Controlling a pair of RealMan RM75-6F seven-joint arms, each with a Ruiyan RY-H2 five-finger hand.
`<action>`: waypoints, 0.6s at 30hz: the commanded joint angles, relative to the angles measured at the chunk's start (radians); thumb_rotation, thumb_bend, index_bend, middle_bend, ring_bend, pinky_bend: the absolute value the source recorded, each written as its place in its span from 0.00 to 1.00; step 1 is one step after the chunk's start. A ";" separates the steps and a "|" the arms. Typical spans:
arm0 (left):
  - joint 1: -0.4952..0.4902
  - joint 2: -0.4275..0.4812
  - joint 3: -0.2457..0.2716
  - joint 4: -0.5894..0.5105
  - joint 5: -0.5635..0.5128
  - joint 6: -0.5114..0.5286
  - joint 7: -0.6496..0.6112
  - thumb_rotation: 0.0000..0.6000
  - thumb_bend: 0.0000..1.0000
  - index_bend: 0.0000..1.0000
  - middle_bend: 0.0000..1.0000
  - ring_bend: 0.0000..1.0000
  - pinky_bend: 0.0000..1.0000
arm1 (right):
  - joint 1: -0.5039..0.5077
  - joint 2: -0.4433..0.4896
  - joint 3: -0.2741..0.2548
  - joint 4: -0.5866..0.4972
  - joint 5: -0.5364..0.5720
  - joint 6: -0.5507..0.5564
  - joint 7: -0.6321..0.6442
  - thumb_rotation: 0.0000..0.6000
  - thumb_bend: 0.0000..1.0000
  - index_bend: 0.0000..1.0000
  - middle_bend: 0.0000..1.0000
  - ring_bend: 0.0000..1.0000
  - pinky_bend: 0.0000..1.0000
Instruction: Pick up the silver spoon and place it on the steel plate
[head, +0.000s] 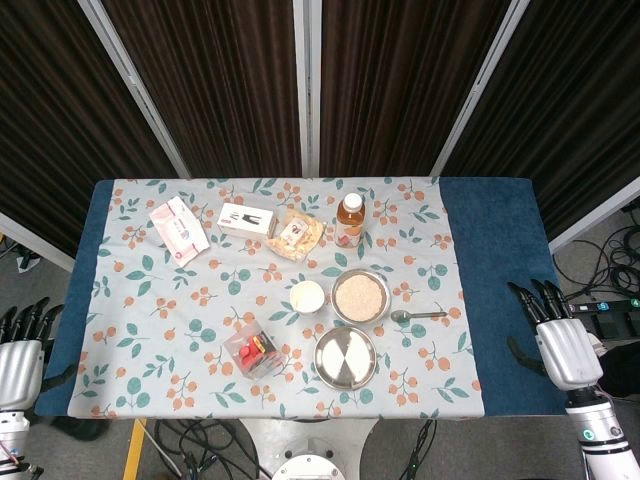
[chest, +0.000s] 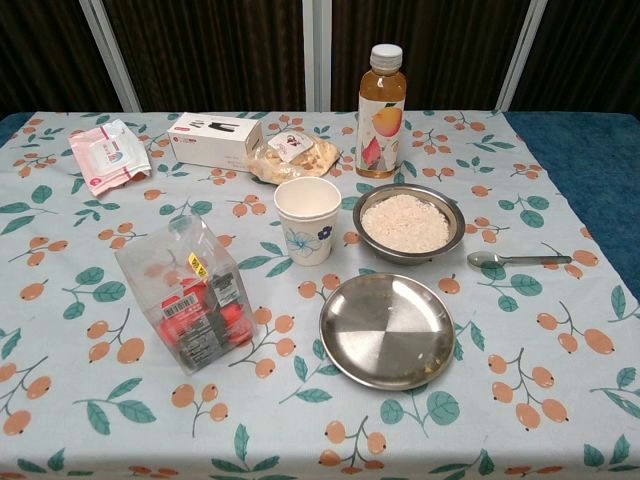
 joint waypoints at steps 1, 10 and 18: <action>-0.001 -0.001 0.000 0.002 -0.001 -0.002 0.000 1.00 0.07 0.21 0.18 0.13 0.05 | -0.011 -0.005 0.006 -0.003 0.018 0.012 -0.022 1.00 0.31 0.01 0.16 0.00 0.00; -0.002 -0.004 -0.001 0.007 0.004 0.001 -0.006 1.00 0.07 0.21 0.18 0.13 0.05 | -0.021 -0.002 0.005 -0.022 0.041 0.010 -0.050 1.00 0.30 0.01 0.16 0.00 0.00; -0.002 -0.009 0.000 0.015 0.009 0.003 -0.015 1.00 0.07 0.21 0.18 0.13 0.05 | 0.058 -0.026 0.038 -0.051 0.106 -0.127 -0.119 1.00 0.25 0.01 0.20 0.00 0.00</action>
